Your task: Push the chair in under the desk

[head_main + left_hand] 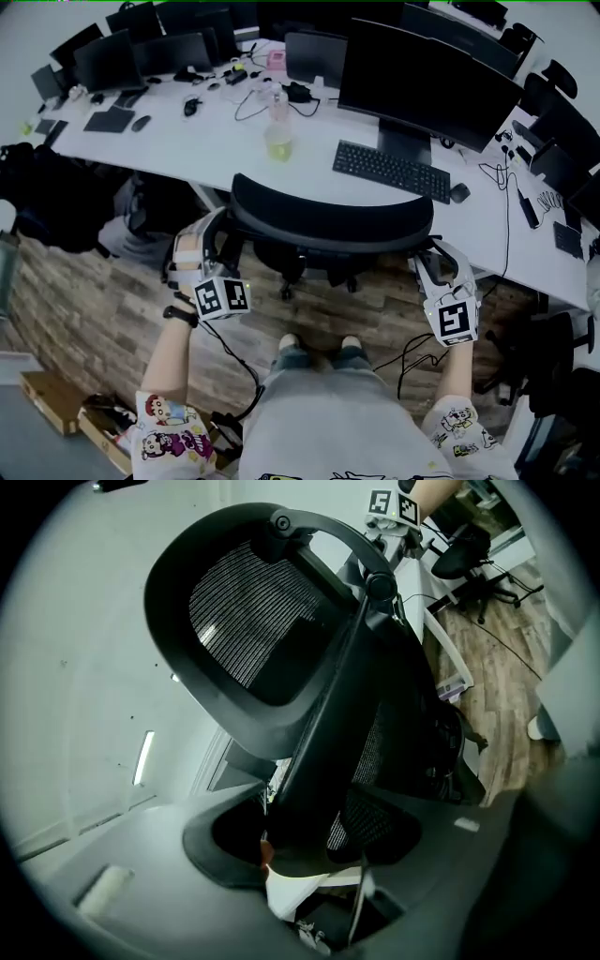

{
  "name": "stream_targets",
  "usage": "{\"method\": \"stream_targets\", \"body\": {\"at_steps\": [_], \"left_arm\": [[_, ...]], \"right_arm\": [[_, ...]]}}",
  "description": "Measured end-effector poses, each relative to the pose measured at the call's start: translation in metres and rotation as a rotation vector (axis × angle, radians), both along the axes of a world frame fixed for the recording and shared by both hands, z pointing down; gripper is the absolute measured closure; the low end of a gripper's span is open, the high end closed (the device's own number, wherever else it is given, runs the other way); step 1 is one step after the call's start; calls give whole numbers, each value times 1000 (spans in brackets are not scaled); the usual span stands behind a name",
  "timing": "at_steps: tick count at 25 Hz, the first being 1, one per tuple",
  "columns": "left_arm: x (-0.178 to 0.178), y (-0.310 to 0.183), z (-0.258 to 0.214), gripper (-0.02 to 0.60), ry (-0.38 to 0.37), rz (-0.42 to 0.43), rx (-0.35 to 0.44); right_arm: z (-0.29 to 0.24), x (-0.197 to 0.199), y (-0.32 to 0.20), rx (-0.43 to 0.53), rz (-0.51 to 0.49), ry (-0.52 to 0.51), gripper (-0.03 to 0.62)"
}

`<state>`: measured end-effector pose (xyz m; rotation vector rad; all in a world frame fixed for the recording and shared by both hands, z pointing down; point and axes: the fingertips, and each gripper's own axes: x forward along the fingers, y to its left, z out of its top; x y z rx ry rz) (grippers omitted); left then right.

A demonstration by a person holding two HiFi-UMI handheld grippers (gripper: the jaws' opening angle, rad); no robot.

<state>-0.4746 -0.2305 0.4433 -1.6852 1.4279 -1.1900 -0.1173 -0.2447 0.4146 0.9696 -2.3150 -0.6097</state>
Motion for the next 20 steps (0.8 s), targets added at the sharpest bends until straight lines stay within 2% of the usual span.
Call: {"method": "stream_targets", "body": {"at_steps": [12,20], "left_arm": [[-21,-38,-9,327,-1,117,17],[-33,-57,-7,327,-3,141,19]], "right_arm": [[-1,-24,-3,32,157,-33,470],[-1,-35,-7,37,203,-38,470]]}}
